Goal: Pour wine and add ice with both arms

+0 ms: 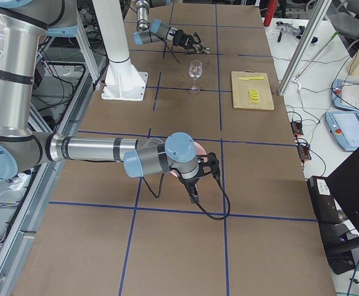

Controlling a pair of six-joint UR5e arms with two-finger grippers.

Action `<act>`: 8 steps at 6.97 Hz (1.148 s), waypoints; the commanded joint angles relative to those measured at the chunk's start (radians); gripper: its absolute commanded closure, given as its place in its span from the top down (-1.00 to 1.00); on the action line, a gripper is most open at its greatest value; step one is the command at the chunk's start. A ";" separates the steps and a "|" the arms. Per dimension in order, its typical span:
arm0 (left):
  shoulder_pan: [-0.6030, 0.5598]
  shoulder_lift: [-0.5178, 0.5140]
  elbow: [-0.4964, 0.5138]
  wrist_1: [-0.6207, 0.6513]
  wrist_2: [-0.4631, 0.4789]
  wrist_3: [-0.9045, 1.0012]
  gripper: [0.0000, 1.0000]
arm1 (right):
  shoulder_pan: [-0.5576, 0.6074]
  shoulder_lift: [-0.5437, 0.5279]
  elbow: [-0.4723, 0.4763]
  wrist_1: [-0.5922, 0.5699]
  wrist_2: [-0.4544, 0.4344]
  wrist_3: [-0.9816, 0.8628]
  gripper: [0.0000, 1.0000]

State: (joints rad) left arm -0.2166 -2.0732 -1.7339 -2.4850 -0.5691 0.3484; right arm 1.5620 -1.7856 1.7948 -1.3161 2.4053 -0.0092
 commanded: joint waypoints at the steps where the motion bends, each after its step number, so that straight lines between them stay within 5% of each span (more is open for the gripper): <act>1: 0.005 -0.005 0.000 -0.002 0.046 0.174 -1.00 | 0.003 -0.001 0.000 0.000 0.000 0.000 1.00; 8: 0.052 -0.039 0.025 -0.002 0.141 0.483 -1.00 | 0.007 -0.014 0.000 0.000 0.003 0.002 1.00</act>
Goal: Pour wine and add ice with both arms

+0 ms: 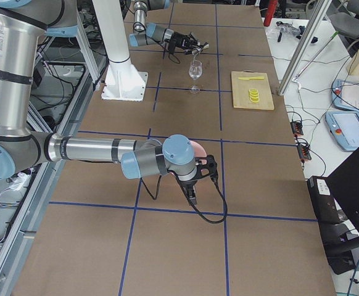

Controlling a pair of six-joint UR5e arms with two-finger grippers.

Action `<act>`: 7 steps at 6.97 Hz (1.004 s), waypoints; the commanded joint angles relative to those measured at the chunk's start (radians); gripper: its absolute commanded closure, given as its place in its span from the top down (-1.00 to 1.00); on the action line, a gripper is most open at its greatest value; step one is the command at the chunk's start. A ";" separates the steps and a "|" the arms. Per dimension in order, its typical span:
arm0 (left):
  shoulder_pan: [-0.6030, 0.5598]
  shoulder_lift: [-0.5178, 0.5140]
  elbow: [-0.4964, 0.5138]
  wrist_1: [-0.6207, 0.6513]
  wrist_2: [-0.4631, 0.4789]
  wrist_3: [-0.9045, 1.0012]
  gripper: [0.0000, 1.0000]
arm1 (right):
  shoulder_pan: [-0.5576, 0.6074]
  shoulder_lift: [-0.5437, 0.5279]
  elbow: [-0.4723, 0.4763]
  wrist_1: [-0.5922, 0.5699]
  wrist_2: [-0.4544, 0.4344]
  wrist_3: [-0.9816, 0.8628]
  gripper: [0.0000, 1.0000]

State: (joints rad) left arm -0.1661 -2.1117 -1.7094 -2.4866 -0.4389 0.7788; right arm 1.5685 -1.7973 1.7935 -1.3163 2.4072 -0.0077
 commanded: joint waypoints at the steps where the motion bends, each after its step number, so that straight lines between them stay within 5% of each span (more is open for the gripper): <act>1: 0.002 -0.002 0.001 -0.002 0.025 0.110 -1.00 | 0.001 -0.005 0.000 0.000 0.000 0.000 1.00; 5: 0.003 -0.004 -0.009 -0.015 0.048 0.244 -1.00 | 0.004 -0.007 -0.006 -0.001 0.001 -0.001 1.00; 7: 0.006 -0.002 0.000 -0.138 0.045 0.244 -1.00 | 0.004 -0.007 -0.006 -0.001 0.001 -0.001 1.00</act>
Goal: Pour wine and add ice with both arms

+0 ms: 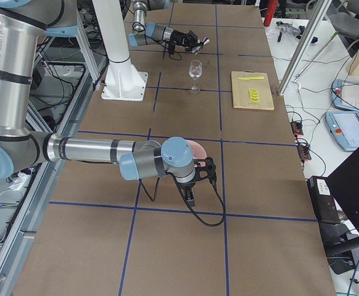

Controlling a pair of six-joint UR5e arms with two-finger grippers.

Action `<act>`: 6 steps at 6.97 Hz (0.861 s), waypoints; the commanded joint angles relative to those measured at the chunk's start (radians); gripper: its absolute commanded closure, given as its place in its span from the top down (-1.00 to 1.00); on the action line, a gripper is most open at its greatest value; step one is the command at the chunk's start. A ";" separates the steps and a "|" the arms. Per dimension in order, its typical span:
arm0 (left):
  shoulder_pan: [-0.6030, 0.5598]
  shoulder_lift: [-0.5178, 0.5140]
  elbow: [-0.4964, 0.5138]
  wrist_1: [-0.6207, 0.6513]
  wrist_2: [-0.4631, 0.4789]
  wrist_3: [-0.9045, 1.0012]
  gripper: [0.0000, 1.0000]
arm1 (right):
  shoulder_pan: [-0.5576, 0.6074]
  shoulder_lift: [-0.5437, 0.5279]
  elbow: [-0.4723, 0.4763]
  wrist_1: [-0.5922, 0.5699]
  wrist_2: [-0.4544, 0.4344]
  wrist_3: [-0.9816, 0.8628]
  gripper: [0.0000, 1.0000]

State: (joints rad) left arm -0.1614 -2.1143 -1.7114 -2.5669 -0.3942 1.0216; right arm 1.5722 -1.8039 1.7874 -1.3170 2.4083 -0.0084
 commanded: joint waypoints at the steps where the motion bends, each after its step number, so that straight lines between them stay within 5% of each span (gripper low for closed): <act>1: 0.019 0.002 0.001 -0.111 0.002 0.000 -1.00 | 0.000 -0.005 0.000 0.001 0.000 -0.001 1.00; 4: 0.010 0.026 -0.016 -0.341 -0.008 0.002 -1.00 | 0.000 -0.006 0.004 0.001 0.000 -0.001 1.00; 6: 0.010 0.136 -0.030 -0.470 -0.062 0.002 -1.00 | 0.000 -0.006 0.009 0.001 0.000 -0.002 1.00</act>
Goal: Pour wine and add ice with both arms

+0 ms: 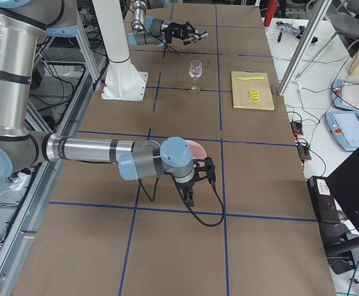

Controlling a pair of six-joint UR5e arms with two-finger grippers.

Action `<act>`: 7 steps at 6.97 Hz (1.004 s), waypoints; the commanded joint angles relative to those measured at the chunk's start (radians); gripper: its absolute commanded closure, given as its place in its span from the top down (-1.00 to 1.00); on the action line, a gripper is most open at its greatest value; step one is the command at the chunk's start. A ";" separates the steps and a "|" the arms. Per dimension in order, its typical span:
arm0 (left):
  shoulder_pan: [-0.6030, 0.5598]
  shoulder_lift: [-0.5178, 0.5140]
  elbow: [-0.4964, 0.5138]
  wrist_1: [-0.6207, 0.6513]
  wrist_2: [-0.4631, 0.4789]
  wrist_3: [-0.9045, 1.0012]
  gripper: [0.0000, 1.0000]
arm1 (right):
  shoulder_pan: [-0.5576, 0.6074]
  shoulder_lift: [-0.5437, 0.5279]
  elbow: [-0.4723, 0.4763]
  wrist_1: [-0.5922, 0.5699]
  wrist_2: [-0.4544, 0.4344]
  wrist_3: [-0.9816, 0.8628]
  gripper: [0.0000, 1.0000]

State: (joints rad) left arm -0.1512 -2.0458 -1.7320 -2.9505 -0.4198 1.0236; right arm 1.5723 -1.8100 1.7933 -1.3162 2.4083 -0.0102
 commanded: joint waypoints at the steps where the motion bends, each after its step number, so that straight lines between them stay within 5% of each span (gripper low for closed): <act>1: -0.001 0.169 -0.053 -0.140 -0.068 0.001 -1.00 | 0.000 0.000 0.005 0.000 0.000 0.001 1.00; 3: -0.002 0.307 -0.124 -0.189 -0.089 0.001 -1.00 | 0.000 0.000 0.006 0.000 0.000 -0.001 1.00; 6: -0.002 0.540 -0.121 -0.451 -0.207 -0.029 -1.00 | 0.000 -0.002 -0.006 0.000 0.000 -0.001 1.00; 7: -0.004 0.628 -0.118 -0.508 -0.294 -0.174 -1.00 | 0.000 -0.002 -0.006 0.000 0.000 -0.001 1.00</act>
State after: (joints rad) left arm -0.1538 -1.5134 -1.8524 -3.3846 -0.6310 0.9676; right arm 1.5723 -1.8110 1.7888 -1.3162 2.4083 -0.0107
